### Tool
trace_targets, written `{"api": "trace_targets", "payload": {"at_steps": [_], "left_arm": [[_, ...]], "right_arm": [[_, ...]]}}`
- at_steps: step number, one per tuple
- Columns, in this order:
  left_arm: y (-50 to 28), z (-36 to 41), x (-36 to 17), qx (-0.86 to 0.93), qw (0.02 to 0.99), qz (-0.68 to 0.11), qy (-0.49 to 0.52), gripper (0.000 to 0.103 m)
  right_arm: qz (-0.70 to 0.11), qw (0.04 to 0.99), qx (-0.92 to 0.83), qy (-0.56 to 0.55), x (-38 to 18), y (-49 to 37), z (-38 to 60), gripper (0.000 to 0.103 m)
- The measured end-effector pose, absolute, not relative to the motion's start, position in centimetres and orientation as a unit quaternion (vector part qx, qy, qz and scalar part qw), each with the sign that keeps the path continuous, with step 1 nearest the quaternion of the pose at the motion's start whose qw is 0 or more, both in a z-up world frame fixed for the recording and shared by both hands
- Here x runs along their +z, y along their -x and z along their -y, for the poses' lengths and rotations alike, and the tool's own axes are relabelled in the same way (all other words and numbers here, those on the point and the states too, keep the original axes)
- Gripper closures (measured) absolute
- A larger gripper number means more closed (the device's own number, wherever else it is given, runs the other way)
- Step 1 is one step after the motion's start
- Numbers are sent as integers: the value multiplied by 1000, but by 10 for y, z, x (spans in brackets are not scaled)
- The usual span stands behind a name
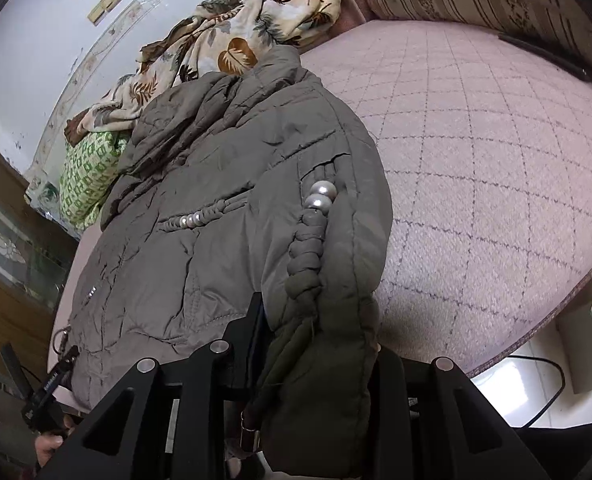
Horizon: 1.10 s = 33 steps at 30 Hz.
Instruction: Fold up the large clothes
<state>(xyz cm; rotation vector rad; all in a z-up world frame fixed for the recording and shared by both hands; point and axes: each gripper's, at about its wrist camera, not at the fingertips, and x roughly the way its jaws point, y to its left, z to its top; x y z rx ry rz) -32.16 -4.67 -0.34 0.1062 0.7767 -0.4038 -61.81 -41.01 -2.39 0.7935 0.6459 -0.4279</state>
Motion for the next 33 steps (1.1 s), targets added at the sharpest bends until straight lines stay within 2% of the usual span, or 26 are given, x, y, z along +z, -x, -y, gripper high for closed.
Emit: {"api": "trace_targets", "payload": {"at_steps": [6,11,16,18,20,24,33], "left_arm": [[320,46,-5,-185,905,-381,-51,14],[320,48,-4,-181,905,-381,-56,15],[327,54,0,-201,905,-366,-82,35],[334,59,2,-202,910,-348,-105,52],[339,65,4,-200,913,-332,-128,62],[345,73,3,-192,917,-312,-158,68],[345,77,3,-187,919,-304,-170,68]], "right_arm": [[-305,851,-201,-378,-24,618,411,72],[-326,853,-204,-353,-20,614,409,73],[-348,866,-230,-277,-13,604,392,77],[-356,871,-244,-235,-9,598,382,80],[-359,875,-256,-201,-6,594,375,82],[-360,876,-261,-188,-5,594,374,83],[-363,875,-264,-184,-5,593,371,82]]}}
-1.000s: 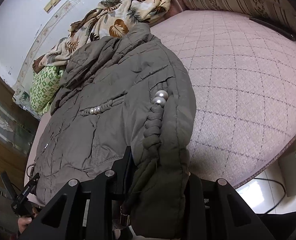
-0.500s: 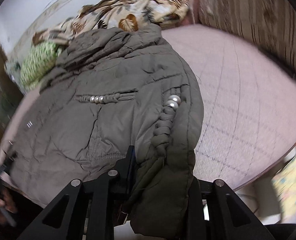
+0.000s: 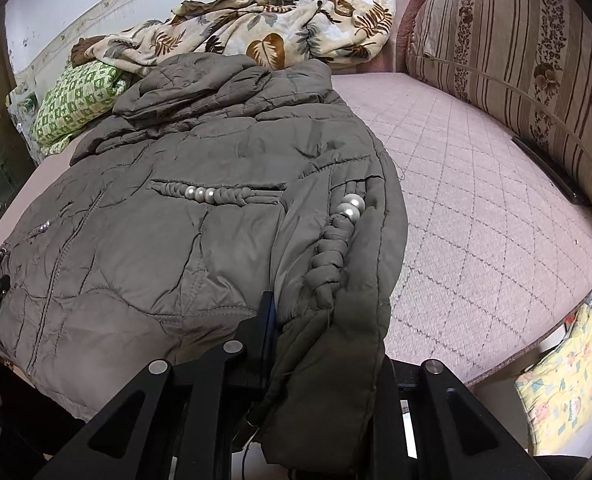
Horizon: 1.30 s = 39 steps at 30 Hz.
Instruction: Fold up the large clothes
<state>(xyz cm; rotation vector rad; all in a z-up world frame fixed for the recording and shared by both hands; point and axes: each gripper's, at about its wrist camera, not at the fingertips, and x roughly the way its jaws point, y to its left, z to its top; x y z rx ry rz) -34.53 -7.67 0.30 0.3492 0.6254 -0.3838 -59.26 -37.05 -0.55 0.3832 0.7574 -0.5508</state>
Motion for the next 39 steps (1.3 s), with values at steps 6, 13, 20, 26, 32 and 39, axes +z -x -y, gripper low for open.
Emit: {"api": "trace_targets", "payload": {"at_steps": [6,13,20,26,32,39], "left_arm": [[346,77,3,-184,920,-299,-175,76],[348,77,4,-183,922,-294,-175,80],[350,73,8,-187,925,-286,-169,82],[357,70,16,-191,930,-265,-167,83],[361,64,28,-199,937,-246,-149,84],[368,56,44,-208,940,-229,-142,84]], "right_arm": [[-363,875,-265,-179,-6,592,370,82],[-359,877,-269,-173,-5,593,367,83],[-337,884,-271,-179,3,602,368,85],[-311,893,-273,-179,15,612,365,87],[-290,902,-272,-171,28,620,359,88],[-270,910,-268,-164,43,630,351,89]]}}
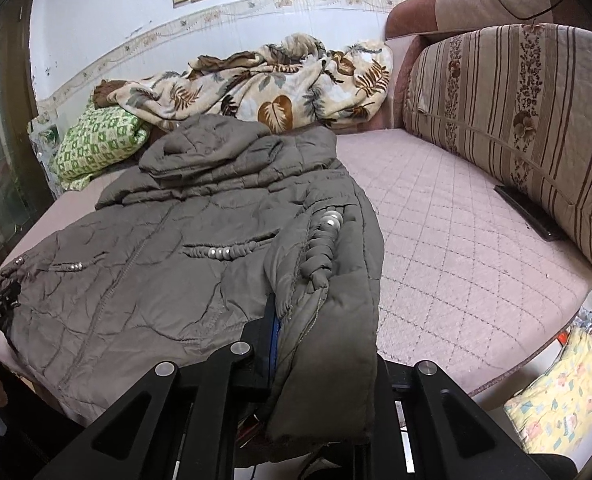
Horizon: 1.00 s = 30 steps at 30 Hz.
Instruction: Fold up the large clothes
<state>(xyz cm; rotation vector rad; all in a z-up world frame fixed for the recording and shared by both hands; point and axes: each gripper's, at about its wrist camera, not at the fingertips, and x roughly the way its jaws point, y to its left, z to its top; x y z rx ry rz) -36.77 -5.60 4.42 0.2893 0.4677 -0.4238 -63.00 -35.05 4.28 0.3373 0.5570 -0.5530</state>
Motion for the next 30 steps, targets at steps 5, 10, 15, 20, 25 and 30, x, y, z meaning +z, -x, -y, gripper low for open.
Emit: {"api": "trace_targets", "payload": {"at_steps": [5,10,15,20,25,30], "left_arm": [[375,44,64,-218,942,-223,-123,84],[381,33,86,-229,943,-216,-111,84],[386,28,112,-239,945,-199,-104,83],[380,27,134,-245,945,-194,-96,83],[361,35,160,-257,944,-190,-80,82],[330,54,190,-263,946,-181,-60,81]], "right_arm": [[-254,918,-254,-166,62,641,347,89],[-227,929,-240,-165,91,656,346,89],[-197,939,-226,-167,120,668,344,89],[-167,944,-217,-183,142,676,352,89],[-150,945,-206,-207,157,672,367,89],[-129,948,-193,-218,184,653,389,89]]}}
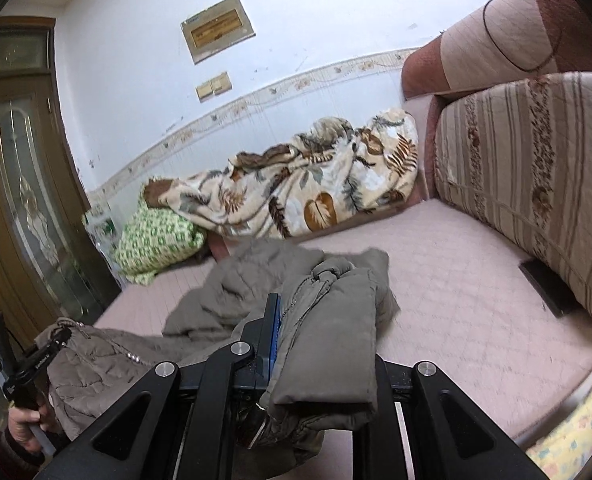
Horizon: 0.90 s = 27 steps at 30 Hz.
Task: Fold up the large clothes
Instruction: 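Grasp the jacket side edge with both tools and lift it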
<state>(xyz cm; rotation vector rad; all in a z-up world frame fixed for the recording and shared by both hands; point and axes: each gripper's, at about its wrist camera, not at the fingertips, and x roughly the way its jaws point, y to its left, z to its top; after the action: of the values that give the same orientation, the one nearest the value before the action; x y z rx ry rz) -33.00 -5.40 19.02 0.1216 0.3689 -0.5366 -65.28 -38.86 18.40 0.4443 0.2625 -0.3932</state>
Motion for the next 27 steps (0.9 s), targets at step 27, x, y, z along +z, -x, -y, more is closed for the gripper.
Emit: {"api": "trace_targets", "payload": {"at_steps": [27], "left_arm": [[67,221,197,-186,943,-271,-55,67]], "right_arm": [[-198,903,-221,-311,176,399,580,88]]}}
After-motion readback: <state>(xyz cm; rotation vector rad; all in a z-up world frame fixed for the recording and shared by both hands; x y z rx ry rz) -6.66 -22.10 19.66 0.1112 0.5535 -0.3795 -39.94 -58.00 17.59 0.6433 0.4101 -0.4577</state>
